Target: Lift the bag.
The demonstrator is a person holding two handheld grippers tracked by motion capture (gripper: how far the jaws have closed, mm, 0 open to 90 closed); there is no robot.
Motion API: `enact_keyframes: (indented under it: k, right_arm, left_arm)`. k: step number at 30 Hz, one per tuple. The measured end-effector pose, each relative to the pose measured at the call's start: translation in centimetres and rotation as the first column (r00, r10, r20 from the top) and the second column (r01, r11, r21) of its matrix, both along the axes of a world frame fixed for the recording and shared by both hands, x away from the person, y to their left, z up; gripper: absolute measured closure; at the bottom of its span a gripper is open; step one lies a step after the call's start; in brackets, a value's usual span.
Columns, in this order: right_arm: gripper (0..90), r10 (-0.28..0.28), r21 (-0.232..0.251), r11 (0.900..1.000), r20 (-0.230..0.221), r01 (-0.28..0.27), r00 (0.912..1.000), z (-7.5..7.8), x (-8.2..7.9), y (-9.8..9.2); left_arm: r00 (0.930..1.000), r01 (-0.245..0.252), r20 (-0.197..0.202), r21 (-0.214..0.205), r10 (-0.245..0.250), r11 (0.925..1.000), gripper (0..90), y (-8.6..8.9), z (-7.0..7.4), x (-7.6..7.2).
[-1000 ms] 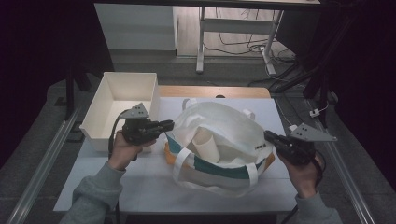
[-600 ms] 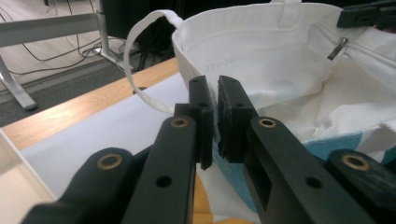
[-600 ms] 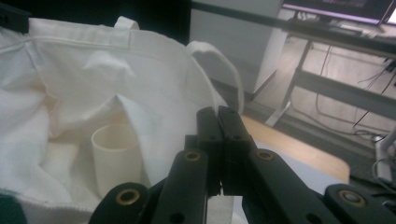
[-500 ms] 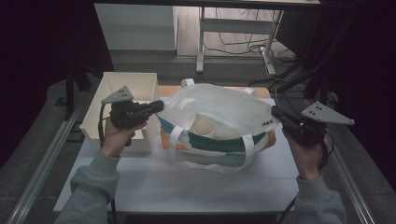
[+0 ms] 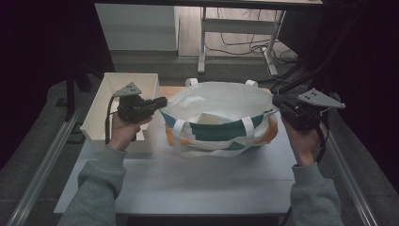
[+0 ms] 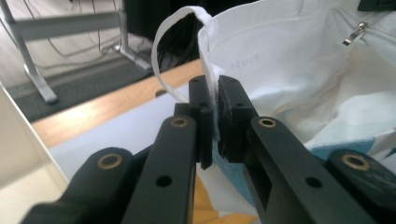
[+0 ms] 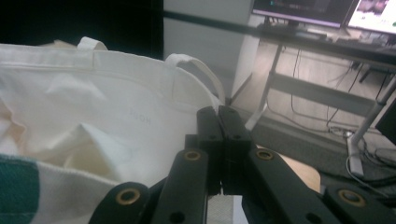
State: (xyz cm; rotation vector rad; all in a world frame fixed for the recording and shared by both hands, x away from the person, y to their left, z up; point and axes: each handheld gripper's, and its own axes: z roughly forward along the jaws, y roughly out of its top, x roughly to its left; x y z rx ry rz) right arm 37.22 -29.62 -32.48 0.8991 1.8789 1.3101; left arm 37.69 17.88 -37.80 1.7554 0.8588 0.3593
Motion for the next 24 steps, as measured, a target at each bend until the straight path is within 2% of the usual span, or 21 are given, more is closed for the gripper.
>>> enact_keyframes:
  k: [8,12,20,24]
  right_arm:
    - [88.5,-0.022,-0.053,0.9984,-0.107,0.017,0.9940,-3.6,2.5,0.7]
    - [88.5,-0.029,-0.060,0.9980,-0.155,0.020,0.9874,-5.1,3.4,0.5]
    - [88.5,-0.037,-0.078,0.9967,-0.195,0.023,0.9801,-6.5,4.2,0.6]
    - [88.4,-0.043,-0.095,0.9952,-0.228,0.022,0.9728,-7.6,4.7,0.7]
  left_arm:
    - [0.9981,0.012,-0.060,0.056,-0.008,0.9984,83.8,-1.5,-1.9,1.2]
    - [0.9973,0.015,-0.073,0.059,-0.010,0.9982,83.6,-1.8,-2.2,1.4]
    - [0.9966,0.015,-0.082,0.086,-0.008,0.9962,82.9,-2.5,-2.4,1.5]
    - [0.9953,0.020,-0.096,0.099,-0.010,0.9949,82.7,-2.8,-2.7,1.7]
